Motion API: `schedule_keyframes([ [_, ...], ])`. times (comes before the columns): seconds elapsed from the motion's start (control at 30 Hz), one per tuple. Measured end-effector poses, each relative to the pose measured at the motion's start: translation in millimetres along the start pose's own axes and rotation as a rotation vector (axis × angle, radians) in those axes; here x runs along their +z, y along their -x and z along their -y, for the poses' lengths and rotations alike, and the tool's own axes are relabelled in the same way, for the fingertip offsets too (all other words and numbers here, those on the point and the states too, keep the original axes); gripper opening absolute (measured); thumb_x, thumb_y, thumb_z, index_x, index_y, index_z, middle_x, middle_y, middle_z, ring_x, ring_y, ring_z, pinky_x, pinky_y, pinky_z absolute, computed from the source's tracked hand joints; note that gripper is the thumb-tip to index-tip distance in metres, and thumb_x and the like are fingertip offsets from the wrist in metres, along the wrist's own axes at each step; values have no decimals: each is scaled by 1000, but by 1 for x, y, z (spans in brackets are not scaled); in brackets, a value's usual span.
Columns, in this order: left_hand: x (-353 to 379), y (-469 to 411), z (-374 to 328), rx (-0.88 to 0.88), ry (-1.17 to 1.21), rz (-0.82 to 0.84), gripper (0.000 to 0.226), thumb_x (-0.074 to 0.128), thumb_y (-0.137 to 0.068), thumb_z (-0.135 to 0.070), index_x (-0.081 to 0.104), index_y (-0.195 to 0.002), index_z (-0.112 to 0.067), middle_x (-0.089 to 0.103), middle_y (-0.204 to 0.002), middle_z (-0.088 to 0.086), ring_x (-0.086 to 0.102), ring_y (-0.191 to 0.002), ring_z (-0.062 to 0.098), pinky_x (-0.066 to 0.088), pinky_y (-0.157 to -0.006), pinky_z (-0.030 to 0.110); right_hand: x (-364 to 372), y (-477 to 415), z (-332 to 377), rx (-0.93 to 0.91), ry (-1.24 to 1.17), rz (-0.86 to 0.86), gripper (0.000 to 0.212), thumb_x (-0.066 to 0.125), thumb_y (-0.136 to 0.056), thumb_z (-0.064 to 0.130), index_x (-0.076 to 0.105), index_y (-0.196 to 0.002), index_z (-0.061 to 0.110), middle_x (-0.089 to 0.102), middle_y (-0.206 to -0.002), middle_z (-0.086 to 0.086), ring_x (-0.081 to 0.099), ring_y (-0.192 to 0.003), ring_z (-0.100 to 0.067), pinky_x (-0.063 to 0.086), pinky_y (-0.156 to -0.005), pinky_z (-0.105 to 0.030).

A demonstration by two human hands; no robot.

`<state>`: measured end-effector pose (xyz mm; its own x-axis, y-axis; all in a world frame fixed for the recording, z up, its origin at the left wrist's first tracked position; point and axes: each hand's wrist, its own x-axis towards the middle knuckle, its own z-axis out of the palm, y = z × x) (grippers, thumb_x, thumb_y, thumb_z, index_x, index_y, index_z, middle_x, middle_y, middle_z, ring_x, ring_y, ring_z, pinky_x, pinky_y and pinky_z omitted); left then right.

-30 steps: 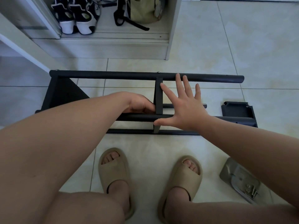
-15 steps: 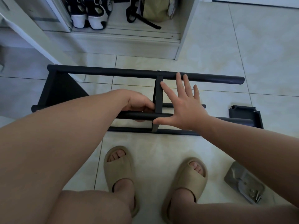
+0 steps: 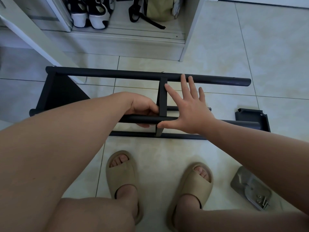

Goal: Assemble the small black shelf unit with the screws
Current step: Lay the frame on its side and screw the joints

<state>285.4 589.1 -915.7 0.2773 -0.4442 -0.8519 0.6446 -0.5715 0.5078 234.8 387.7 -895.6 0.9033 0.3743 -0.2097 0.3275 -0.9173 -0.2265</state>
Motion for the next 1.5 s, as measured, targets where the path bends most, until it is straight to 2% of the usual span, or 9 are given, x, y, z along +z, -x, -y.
schedule_keyframes([
  [0.2, 0, 0, 0, 28, 1, 15, 11, 54, -95, -13, 64, -94, -11, 63, -77, 4, 61, -61, 12, 51, -61, 24, -2, 0, 0, -4, -2, 4, 125, 32, -57, 102, -4, -160, 42, -23, -167, -11, -24, -153, -32, 0, -123, -62],
  [0.33, -3, 2, 2, 99, 101, 65, 22, 48, -95, -3, 55, -113, -13, 66, -94, 6, 63, -80, 17, 52, -76, 30, -2, 1, 1, -5, 4, 6, 124, 34, -58, 102, -3, -160, 41, -23, -167, -11, -24, -153, -33, 0, -123, -61],
  [0.43, -4, 3, 2, 93, 112, 56, 18, 48, -98, -12, 65, -101, -15, 70, -89, 0, 67, -80, 14, 52, -83, 33, -3, 1, 1, -6, 5, 1, 124, 35, -59, 101, -2, -161, 41, -22, -167, -12, -23, -153, -33, 1, -123, -61],
  [0.6, 1, 2, 1, 26, -35, -16, 17, 56, -97, -24, 68, -86, -18, 68, -69, -5, 65, -64, 6, 52, -76, 27, -3, 1, 1, -9, -2, 3, 124, 33, -58, 101, -2, -161, 40, -22, -167, -11, -23, -153, -33, 1, -123, -61],
  [0.87, -1, 5, 2, 99, 10, 51, 19, 48, -96, -5, 63, -93, -17, 66, -78, 1, 57, -70, 14, 45, -70, 27, -2, 0, 1, -7, 10, 7, 124, 33, -59, 101, -3, -161, 40, -23, -167, -11, -23, -153, -34, 1, -123, -60],
  [1.03, 0, 4, 0, 28, -4, 56, 15, 51, -97, -16, 64, -91, -16, 64, -73, 0, 55, -67, 14, 46, -65, 27, -2, 0, 0, -10, 16, -4, 125, 32, -58, 102, -3, -161, 40, -22, -167, -11, -22, -153, -35, 2, -123, -60],
  [1.3, 0, 2, -4, 139, -129, -90, 30, 52, -92, 2, 63, -120, 2, 65, -108, 19, 60, -101, 28, 43, -106, 44, 0, -3, -2, -15, 17, -12, 126, 29, -57, 104, -3, -161, 40, -20, -168, -11, -22, -153, -35, 2, -123, -61],
  [1.43, 1, 3, -1, 146, -109, -66, 26, 52, -90, 4, 65, -111, -4, 69, -102, 15, 64, -96, 27, 48, -97, 38, 2, -1, -1, -19, 34, -25, 126, 28, -57, 103, -2, -161, 39, -19, -168, -11, -21, -153, -36, 2, -123, -61],
  [1.5, 2, 3, 0, 157, -109, -79, 32, 51, -90, 6, 63, -120, 2, 69, -113, 22, 64, -105, 32, 46, -104, 41, 3, -1, -1, -20, 30, -30, 126, 28, -57, 104, -2, -161, 39, -19, -168, -11, -21, -153, -36, 2, -123, -61],
])
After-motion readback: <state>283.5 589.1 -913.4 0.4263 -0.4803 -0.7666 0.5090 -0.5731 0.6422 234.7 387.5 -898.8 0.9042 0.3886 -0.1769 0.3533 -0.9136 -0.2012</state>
